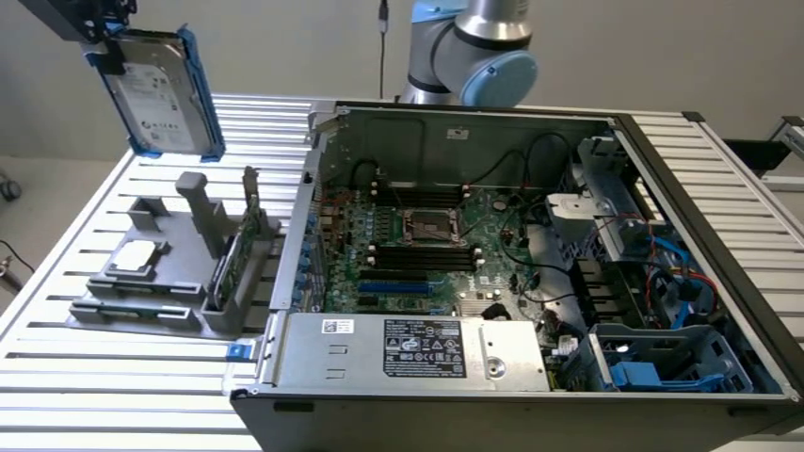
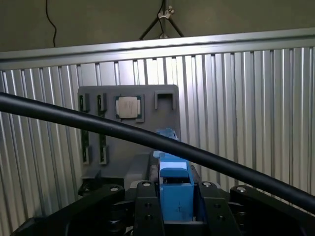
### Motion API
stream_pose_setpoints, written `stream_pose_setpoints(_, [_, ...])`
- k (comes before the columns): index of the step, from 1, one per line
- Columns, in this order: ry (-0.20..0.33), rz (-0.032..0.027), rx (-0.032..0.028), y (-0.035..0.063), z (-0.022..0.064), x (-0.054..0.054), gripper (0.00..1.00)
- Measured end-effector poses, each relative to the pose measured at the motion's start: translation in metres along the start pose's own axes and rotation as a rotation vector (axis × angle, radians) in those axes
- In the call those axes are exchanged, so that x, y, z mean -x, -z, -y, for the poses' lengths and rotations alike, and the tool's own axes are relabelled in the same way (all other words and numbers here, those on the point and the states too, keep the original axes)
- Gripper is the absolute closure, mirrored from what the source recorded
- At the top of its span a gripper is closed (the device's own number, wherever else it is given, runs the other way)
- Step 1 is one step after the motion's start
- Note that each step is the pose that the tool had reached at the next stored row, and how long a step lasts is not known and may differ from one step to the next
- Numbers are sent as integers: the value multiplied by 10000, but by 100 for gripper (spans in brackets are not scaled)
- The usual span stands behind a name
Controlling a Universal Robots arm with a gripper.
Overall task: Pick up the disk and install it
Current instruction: 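Pick up the disk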
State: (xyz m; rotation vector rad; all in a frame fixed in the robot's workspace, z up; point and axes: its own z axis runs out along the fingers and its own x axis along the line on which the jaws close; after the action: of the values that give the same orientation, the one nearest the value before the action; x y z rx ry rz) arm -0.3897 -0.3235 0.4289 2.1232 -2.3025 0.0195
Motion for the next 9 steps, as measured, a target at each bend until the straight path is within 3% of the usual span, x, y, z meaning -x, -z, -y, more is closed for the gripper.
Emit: stream_pose_setpoints(9, [21,34,1,237,242,-107,67])
